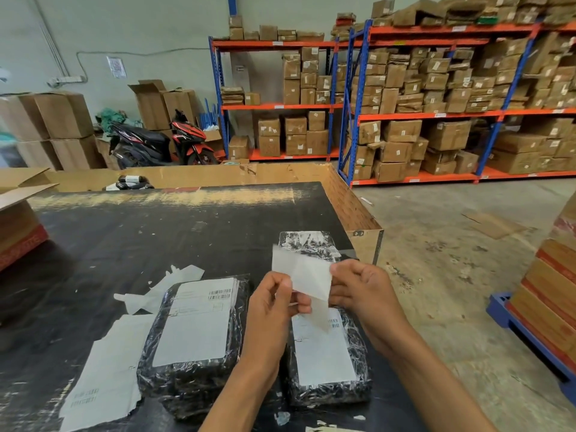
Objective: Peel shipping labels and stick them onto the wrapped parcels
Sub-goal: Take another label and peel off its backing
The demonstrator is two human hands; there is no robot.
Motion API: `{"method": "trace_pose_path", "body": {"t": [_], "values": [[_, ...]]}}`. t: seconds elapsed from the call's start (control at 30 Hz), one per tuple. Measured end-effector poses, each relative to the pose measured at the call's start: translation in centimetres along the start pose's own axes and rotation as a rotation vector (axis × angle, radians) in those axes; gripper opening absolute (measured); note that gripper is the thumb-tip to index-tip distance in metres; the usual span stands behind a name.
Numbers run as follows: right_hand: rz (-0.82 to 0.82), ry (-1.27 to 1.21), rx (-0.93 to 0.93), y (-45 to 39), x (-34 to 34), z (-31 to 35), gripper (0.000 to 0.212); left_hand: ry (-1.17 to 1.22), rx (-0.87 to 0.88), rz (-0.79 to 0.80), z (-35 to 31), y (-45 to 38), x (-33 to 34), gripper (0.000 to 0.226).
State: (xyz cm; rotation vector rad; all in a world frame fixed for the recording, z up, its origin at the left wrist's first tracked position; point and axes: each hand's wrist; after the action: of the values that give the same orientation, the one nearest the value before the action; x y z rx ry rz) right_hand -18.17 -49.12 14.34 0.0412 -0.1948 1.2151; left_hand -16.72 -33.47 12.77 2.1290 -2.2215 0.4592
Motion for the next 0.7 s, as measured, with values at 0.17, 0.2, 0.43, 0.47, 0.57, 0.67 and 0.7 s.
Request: {"method": "trace_pose_path", "body": {"t": [0.17,0.2,0.43,0.47,0.57,0.67,0.7], "values": [[-0.119,-0.196,0.015,-0.4,-0.6,-1.0,0.017,-0.035,-0.024,-0.143,-0.2,-0.5,-0.3,0.021],[-0.115,-0.199,-0.002,-0.5,-0.6,-1.1,0.017,-0.047,-0.035,-0.191,-0.3,-0.8,-0.2,0.021],[-0.057,-0.154,-0.146,-0.8,0.3,-1.3,0.017,-0.061,-0.122,-0.533,-1.4,-5.5,1.3,0.021],[-0.075,-0.15,-0.15,-0.9,0.4,-1.4,0.018,-0.061,-0.123,-0.547,-1.6,-6.1,1.6,0.021],[-0.158,-0.103,-0.149,-2.0,0.5,-1.5,0.019,-0.065,-0.128,-0.559,-2.0,-7.7,1.6,0.016],[-0.253,-0.009,-0.141,-3.9,0.2,-1.4,0.021,-0.096,-0.136,-0.556,-2.3,-9.4,-0.1,0.016],[-0.277,0.034,-0.147,-4.5,0.0,-1.4,0.021,-0.109,-0.126,-0.553,-2.3,-10.0,-0.9,0.016]]}}
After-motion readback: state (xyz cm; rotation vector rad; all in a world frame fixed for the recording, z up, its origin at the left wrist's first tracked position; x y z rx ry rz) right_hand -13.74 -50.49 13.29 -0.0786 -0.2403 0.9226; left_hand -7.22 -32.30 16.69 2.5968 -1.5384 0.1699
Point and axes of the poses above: each hand's wrist, its own y-axis away from the middle knuckle, its own x-axis out of the palm, z = x × y, and after that the axes turned 7 degrees about -z, right-handed
